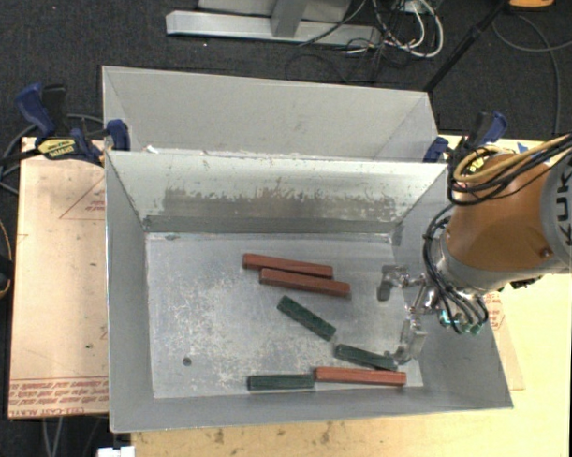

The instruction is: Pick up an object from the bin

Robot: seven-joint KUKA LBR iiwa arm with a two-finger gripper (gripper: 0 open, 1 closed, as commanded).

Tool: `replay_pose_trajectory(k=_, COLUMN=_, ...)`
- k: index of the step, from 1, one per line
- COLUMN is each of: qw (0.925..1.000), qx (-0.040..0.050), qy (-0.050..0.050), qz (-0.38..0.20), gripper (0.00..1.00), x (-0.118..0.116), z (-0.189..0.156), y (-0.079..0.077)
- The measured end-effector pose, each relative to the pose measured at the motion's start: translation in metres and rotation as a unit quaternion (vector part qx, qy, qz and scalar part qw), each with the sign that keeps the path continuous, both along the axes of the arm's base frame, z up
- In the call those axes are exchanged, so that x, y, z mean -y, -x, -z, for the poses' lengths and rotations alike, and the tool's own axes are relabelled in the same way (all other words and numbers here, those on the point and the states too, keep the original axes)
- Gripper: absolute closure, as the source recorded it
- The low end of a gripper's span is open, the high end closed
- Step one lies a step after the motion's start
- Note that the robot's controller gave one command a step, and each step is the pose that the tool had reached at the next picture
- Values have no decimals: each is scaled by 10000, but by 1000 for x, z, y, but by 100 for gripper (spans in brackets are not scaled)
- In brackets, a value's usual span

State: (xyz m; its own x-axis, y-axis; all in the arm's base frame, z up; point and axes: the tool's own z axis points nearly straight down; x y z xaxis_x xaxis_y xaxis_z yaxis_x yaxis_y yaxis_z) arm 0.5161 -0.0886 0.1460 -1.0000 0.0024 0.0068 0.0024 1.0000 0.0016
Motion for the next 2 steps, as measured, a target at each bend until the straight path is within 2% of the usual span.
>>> replay_pose_trajectory(k=1, qw=9962, qx=66, qy=1, qz=866, gripper=0, x=-33, z=77, y=33)
replay_pose_trajectory(k=2, qw=9963, qx=62, qy=9, qz=856, gripper=100, x=-31, z=74, y=32)
